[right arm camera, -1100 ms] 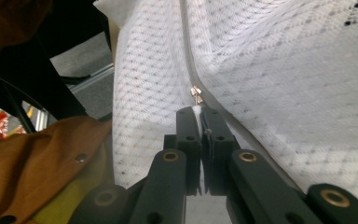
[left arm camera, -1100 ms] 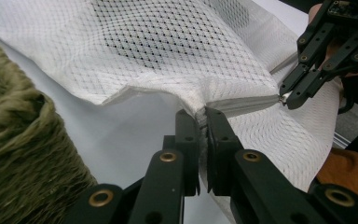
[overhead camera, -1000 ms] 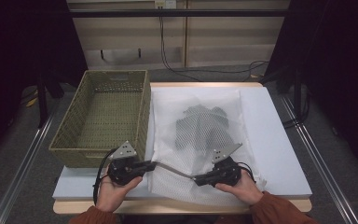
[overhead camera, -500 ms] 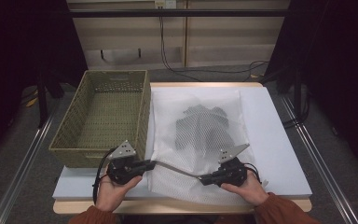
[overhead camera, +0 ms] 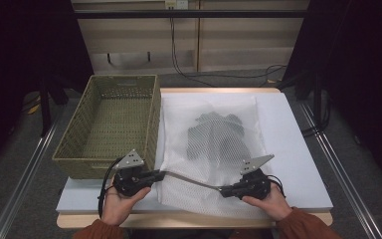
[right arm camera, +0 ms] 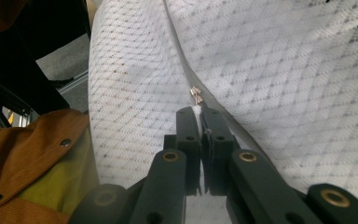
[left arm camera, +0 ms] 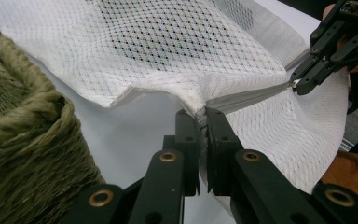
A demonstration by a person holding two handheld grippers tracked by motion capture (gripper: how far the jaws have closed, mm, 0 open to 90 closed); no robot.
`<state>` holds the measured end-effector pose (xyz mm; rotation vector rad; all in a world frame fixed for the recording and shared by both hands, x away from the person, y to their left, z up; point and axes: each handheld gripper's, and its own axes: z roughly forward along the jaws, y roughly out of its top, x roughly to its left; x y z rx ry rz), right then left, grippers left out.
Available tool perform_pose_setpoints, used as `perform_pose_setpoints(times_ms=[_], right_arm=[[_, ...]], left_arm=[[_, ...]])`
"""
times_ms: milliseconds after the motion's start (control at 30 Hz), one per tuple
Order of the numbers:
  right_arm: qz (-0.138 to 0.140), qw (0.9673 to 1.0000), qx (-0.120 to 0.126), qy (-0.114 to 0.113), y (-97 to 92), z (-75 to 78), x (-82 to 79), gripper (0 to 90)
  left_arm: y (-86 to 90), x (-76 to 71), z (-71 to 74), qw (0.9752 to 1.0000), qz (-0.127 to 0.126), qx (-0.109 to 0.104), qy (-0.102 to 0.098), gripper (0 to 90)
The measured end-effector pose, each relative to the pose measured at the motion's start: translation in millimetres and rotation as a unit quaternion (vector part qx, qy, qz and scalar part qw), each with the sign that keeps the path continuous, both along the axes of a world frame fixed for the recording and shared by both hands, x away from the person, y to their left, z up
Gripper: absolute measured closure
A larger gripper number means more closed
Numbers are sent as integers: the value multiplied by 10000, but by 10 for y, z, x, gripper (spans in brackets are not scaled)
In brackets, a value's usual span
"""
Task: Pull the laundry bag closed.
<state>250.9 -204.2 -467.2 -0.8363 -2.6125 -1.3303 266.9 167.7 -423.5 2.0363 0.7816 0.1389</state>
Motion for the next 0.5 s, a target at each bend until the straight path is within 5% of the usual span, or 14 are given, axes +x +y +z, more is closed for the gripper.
perform_pose_setpoints(times_ms=[500], right_arm=[[-161,9999,27,-26,-138,-1,-23,877]], left_arm=[[7,5,-8,10000,-8,-15,1,852]])
